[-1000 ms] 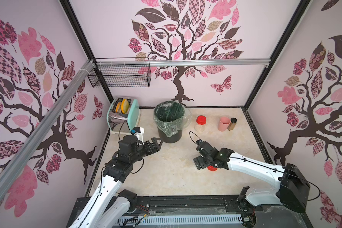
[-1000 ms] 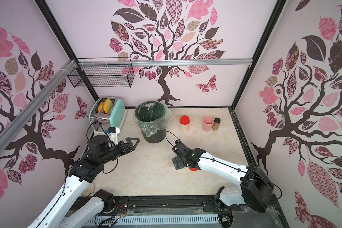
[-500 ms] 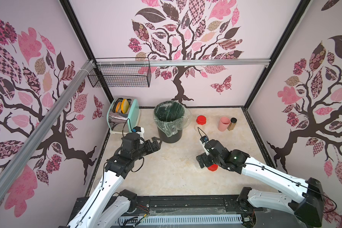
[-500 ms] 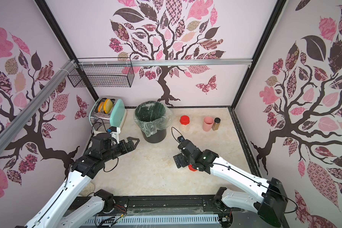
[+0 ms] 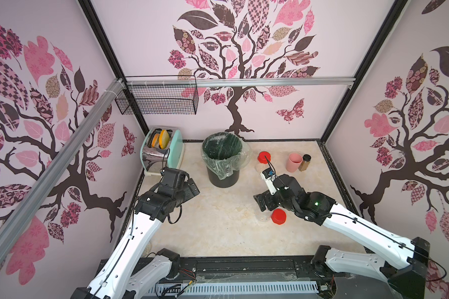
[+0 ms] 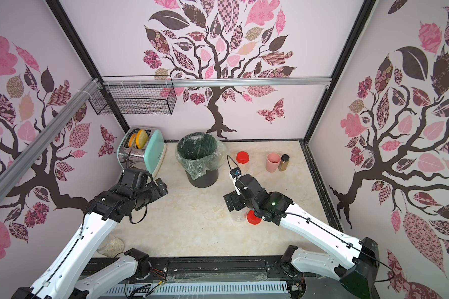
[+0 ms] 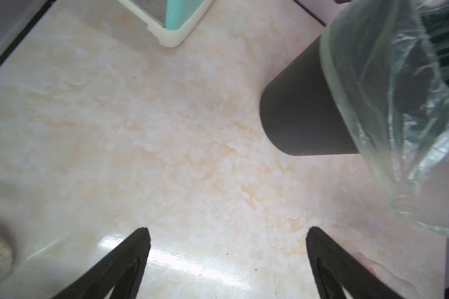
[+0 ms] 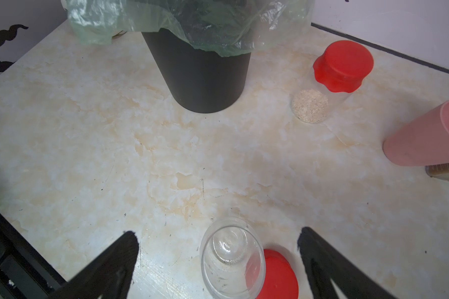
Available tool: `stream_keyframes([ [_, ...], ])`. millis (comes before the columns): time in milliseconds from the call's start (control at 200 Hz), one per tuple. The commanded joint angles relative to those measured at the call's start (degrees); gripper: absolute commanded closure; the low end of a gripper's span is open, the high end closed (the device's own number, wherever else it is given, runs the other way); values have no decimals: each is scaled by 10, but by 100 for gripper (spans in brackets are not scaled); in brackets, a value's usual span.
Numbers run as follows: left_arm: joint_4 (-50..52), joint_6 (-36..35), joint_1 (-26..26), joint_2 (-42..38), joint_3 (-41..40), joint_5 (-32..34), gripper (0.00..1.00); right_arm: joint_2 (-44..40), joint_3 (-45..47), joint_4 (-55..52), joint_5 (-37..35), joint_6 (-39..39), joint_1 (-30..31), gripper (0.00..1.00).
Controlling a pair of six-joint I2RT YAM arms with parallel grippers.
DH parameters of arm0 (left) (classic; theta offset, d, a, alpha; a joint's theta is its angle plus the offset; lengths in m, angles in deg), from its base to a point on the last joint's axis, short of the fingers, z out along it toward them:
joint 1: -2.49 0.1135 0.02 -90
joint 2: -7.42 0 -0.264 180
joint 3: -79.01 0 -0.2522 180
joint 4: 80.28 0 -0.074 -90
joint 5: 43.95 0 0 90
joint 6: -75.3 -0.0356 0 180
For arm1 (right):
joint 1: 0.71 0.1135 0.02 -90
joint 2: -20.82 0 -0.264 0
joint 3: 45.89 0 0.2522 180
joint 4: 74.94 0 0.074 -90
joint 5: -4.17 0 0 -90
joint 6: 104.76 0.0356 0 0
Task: Empty expired oatmeal from jars
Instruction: Move the jar to the center of the board.
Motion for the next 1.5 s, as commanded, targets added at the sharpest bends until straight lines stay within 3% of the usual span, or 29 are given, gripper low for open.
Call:
stream_keyframes([
  [0, 94, 12, 29, 5, 16, 60, 2, 10, -26, 28, 31, -7, -2, 1],
  [115, 124, -2, 105, 4, 22, 67, 2, 20, -37, 37, 44, -5, -2, 0],
  [270, 117, -54, 284, 2, 2, -8, 2, 15, -29, 64, 73, 0, -1, 0],
  [370, 133, -35, 306, 28, 21, 15, 2, 11, -19, 82, 92, 6, -1, 0],
  [650, 137, 9, 453, 51, 17, 4, 2, -12, 17, 122, 128, 30, 11, 0],
  [890, 137, 35, 523, 35, -7, 24, 2, -11, 28, 143, 157, 50, 42, 0],
  [1110, 131, 36, 537, 22, -42, 72, 2, -43, 50, 146, 155, 54, 52, 0],
  [1265, 116, 40, 571, 32, -73, 68, 2, -57, 61, 150, 158, 57, 59, 0],
  [1335, 119, 45, 579, 46, -68, 99, 2, -58, 63, 149, 164, 59, 60, 0],
  [1496, 132, 47, 591, 61, -48, 96, 2, -73, 67, 151, 168, 60, 63, 0],
])
